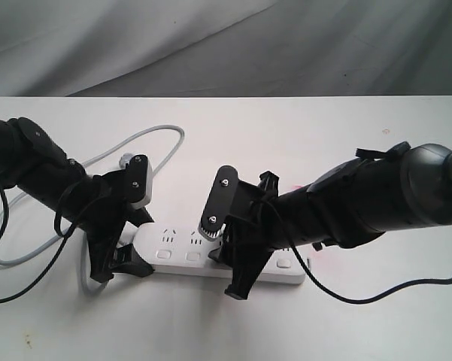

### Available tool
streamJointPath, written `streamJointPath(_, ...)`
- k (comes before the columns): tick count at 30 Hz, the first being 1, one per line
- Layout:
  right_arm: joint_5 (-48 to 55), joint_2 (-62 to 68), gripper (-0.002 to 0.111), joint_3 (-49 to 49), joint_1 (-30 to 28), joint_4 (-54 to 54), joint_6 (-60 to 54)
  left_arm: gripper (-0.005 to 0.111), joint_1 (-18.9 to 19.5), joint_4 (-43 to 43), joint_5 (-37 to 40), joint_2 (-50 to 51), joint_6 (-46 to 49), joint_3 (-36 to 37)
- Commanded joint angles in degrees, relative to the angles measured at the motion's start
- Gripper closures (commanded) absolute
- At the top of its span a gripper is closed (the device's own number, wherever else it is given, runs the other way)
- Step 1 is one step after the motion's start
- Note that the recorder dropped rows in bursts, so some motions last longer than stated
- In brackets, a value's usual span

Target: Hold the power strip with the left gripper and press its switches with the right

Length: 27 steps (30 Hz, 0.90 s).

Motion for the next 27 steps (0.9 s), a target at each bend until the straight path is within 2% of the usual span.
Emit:
streamJointPath(1, -2.5, 2.2, 0.054, 3.0, -0.4, -3.3, -1.4, 0.051, -0.3, -0.9, 0.2, -0.2, -0.3, -0.2)
streamJointPath(12, -5.0, -9.1, 0.054, 3.4, -0.4, -3.0, -1.3, 0.051, -0.3, -0.9, 0.2, -0.2, -0.3, -0.2)
streamJointPath(15, -5.7, -12.0, 0.054, 5.4, -2.2, -2.9, -1.3, 0.051, -0.3, -0.9, 0.2, -0.2, -0.3, -0.2)
streamJointPath(19, -5.5, -13.0, 0.054, 7.9, -4.5, -2.9, -1.3, 0.051, -0.3, -0.9, 0.2, -0.2, -0.3, -0.2)
streamJointPath(27, -3.3, -13.2, 0.054, 8.4, -4.3, -2.8, -1.3, 0.051, -0.3, -0.9, 0.2, -0.2, -0.3, -0.2)
